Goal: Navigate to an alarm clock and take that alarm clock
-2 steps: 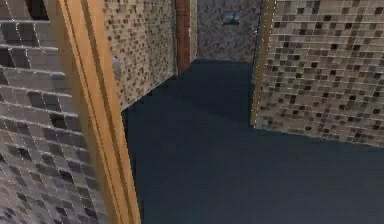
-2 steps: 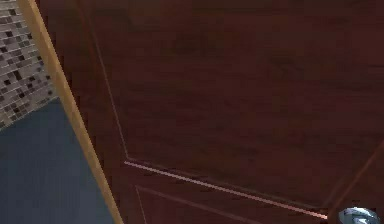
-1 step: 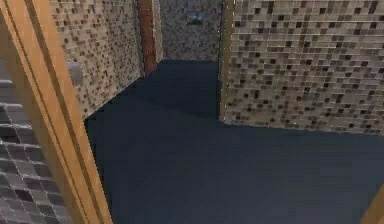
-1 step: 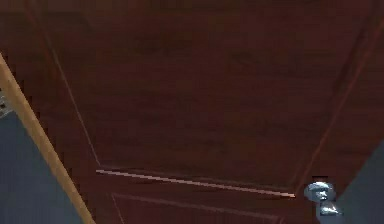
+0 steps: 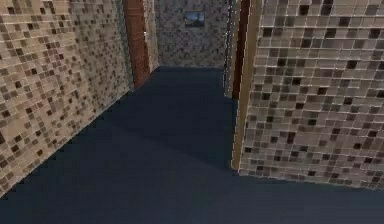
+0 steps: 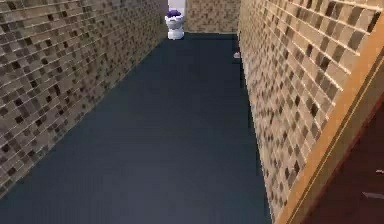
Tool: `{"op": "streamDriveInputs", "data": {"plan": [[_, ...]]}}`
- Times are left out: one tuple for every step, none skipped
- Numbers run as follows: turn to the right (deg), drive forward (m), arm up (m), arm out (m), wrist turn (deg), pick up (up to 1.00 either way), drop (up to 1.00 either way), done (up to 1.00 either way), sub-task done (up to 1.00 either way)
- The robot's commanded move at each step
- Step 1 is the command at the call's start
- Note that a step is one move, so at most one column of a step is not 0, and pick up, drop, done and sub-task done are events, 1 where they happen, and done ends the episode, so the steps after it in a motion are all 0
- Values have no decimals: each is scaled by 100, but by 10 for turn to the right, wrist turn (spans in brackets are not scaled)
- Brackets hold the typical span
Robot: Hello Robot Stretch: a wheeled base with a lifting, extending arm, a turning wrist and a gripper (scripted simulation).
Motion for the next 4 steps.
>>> {"op": "streamDriveInputs", "data": {"plan": [[0,100,0,0,0,0,0,0,0],[60,0,0,0,0,0,0,0,0],[0,40,0,0,0,0,0,0,0],[0,100,0,0,0,0,0,0,0]]}}
